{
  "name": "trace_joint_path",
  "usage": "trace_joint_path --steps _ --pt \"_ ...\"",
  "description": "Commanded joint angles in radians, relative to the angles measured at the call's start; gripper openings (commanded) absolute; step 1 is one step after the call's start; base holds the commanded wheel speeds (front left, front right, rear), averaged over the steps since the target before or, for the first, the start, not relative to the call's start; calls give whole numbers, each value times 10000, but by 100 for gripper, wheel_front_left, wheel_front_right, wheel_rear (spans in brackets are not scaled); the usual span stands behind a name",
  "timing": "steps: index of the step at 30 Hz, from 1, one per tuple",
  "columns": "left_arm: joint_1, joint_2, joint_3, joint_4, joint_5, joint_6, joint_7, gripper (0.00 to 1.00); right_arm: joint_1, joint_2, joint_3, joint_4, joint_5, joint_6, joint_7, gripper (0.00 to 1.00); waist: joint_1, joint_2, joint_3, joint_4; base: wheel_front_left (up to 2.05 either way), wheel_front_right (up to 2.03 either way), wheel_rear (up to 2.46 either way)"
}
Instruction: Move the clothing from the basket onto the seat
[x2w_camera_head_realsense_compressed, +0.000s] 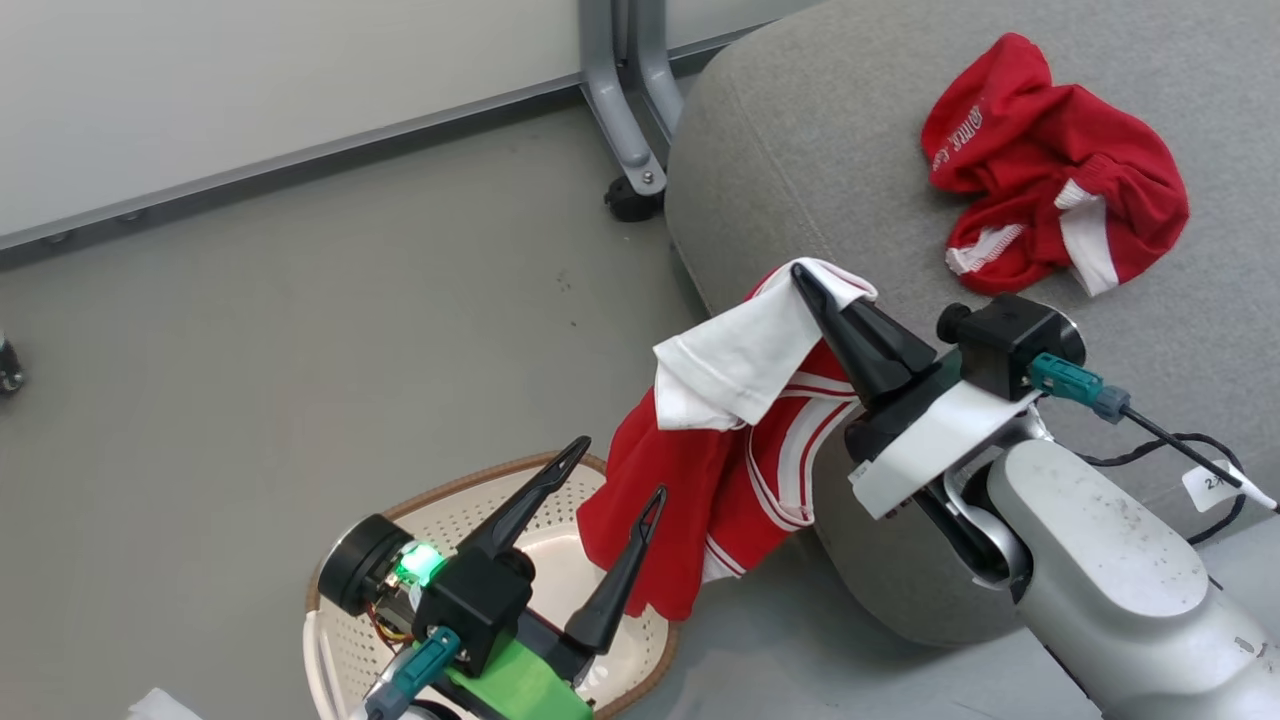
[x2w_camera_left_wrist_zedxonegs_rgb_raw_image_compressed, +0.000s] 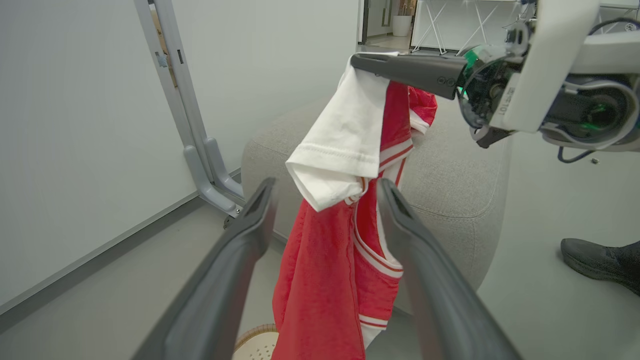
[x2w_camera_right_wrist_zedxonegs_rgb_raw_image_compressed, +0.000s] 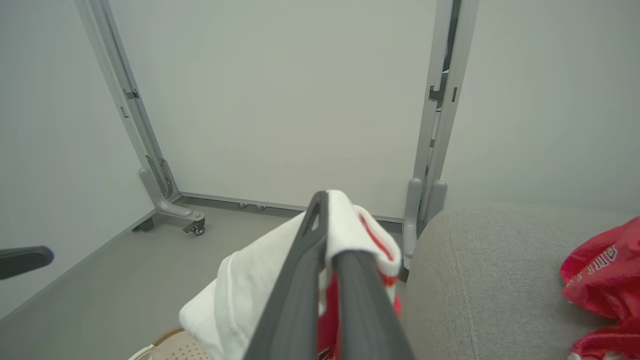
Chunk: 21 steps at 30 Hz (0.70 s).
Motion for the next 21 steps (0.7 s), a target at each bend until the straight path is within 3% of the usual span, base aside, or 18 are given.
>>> trace_joint_path --steps 1,13,21 --pt "-223 84 6 -7 82 -1 49 100 150 -16 -203 -50 -108 1 -45 0 0 -1 469 -721 0 0 0" --pt "-835 90 -72 -134 255 -85 250 100 -441 -223 -2057 -231 -616 -1 -45 0 0 -1 1297 -1438 0 0 0" --pt "-1588 34 -215 -252 423 -323 388 100 -2317 -1267 -3791 -53 -803 -1 -45 0 0 -1 2030 -1123 0 0 0"
